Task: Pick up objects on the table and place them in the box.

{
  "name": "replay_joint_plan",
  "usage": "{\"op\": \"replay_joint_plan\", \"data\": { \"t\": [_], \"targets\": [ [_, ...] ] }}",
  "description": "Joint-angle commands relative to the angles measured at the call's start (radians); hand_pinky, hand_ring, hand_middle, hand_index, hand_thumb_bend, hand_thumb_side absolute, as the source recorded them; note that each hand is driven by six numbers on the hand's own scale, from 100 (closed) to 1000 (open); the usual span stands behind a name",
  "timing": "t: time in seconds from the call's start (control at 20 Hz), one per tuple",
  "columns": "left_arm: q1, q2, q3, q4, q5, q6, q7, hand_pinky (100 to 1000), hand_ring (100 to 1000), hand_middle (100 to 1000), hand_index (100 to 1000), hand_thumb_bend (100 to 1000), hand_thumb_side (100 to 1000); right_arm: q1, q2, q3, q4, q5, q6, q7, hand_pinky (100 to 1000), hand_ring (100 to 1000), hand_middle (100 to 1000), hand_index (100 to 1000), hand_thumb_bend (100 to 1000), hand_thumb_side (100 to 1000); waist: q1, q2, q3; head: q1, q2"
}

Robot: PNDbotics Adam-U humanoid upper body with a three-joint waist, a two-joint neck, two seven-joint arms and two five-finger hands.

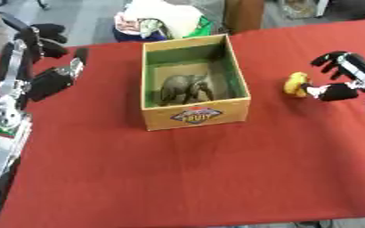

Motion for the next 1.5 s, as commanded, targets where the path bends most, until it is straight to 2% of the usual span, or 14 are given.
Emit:
{"op": "replay_joint_plan", "data": {
  "t": [0.05,0.3,0.55,0.7,0.85,0.95,1.1,1.25,1.35,1.5],
  "targets": [
    [-0.009,0.009,0.002,-0.009,0.006,-0.004,-0.002,655,586,585,746,398,199,-0.027,-0.006,-0.007,0.0,0.018,0.002,0.002,639,738,752,799,329,268,-0.003,-0.012,0.003,-0.004,-0.006],
    [-0.008,0.005,0.001,-0.008,0.006,-0.005,-0.003,655,584,583,746,397,199,-0.03,0.011,-0.005,0.02,0.041,0.001,0.015,635,728,747,799,314,258,-0.003,-0.011,0.007,-0.007,-0.005],
    [-0.008,0.002,0.0,-0.008,0.008,-0.006,-0.003,655,584,583,746,396,199,-0.029,0.025,-0.003,0.039,0.065,-0.005,0.041,631,716,736,793,244,182,-0.002,-0.011,0.01,-0.009,-0.004],
    [-0.007,0.001,-0.001,-0.007,0.008,-0.007,-0.004,655,584,583,746,396,199,-0.027,0.028,-0.002,0.044,0.078,-0.005,0.045,628,708,725,784,184,103,-0.002,-0.01,0.01,-0.009,-0.003],
    [-0.006,-0.001,-0.002,-0.006,0.008,-0.007,-0.005,655,584,582,746,396,200,-0.025,0.029,-0.001,0.046,0.091,-0.01,0.053,625,689,698,767,156,100,-0.002,-0.009,0.01,-0.009,-0.003],
    [-0.005,-0.001,-0.002,-0.004,0.008,-0.007,-0.006,654,583,582,746,396,199,-0.023,0.029,-0.003,0.046,0.098,-0.011,0.053,605,642,635,723,110,100,-0.002,-0.009,0.01,-0.009,-0.003],
    [-0.004,-0.002,-0.002,-0.004,0.009,-0.008,-0.005,654,583,582,746,396,198,-0.023,0.028,-0.007,0.041,0.11,-0.007,0.019,562,558,486,555,100,100,-0.003,-0.009,0.01,-0.008,-0.004],
    [-0.005,-0.002,-0.001,-0.004,0.009,-0.008,-0.004,655,583,582,746,389,198,-0.023,0.025,-0.009,0.028,0.113,-0.009,-0.031,531,514,373,431,100,100,-0.003,-0.009,0.01,-0.008,-0.005],
    [-0.005,0.0,-0.002,-0.004,0.009,-0.008,-0.005,656,583,582,746,385,197,-0.025,0.02,-0.009,0.013,0.107,-0.011,-0.058,517,500,326,384,100,100,-0.004,-0.009,0.01,-0.007,-0.006],
    [-0.004,0.001,-0.001,-0.003,0.009,-0.007,-0.004,657,583,582,746,381,197,-0.032,0.008,-0.009,-0.034,0.082,-0.013,-0.081,509,492,308,375,100,100,-0.005,-0.009,0.008,-0.005,-0.005]
  ]
}}
